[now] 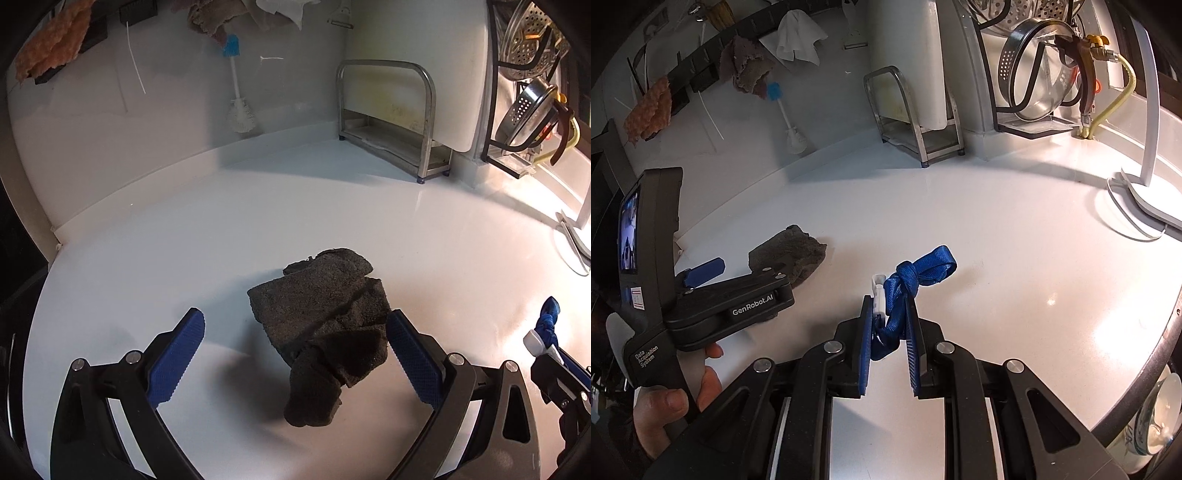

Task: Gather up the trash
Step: 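Grasp the gray cloth with left tool while right tool holds blue item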

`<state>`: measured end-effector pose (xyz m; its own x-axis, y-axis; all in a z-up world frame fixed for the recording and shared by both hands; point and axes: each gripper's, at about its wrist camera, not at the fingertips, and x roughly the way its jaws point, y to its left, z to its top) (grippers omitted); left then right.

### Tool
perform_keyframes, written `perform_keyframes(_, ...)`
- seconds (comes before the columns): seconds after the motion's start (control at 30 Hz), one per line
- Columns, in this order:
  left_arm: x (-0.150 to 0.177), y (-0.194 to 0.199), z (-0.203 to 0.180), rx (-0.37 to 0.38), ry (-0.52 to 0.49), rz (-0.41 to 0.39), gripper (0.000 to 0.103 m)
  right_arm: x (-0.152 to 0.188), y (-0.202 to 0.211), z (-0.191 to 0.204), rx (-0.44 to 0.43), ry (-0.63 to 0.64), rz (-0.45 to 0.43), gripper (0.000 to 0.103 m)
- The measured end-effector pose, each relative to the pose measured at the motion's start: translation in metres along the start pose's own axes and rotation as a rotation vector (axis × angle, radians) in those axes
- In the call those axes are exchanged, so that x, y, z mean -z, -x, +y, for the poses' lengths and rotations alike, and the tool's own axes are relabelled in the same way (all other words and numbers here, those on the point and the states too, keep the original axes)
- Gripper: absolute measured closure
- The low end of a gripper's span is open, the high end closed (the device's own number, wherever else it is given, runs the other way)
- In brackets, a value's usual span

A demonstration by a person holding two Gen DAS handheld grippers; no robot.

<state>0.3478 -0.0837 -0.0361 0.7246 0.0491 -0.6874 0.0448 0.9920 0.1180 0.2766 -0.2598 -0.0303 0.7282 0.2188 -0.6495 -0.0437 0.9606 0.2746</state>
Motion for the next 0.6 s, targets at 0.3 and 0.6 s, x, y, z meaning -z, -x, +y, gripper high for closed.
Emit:
perform_keyframes(0.3,0.000,-0.012,-0.011,0.021,-0.042,0.042,0.016,-0.002,0.000,-0.006,-0.007,-0.029,-0.003,0.087)
perform_keyframes(0.6,0.000,-0.016,-0.017,0.056,-0.067,0.061,0.042,-0.001,-0.001,-0.005,-0.005,-0.025,-0.003,0.087)
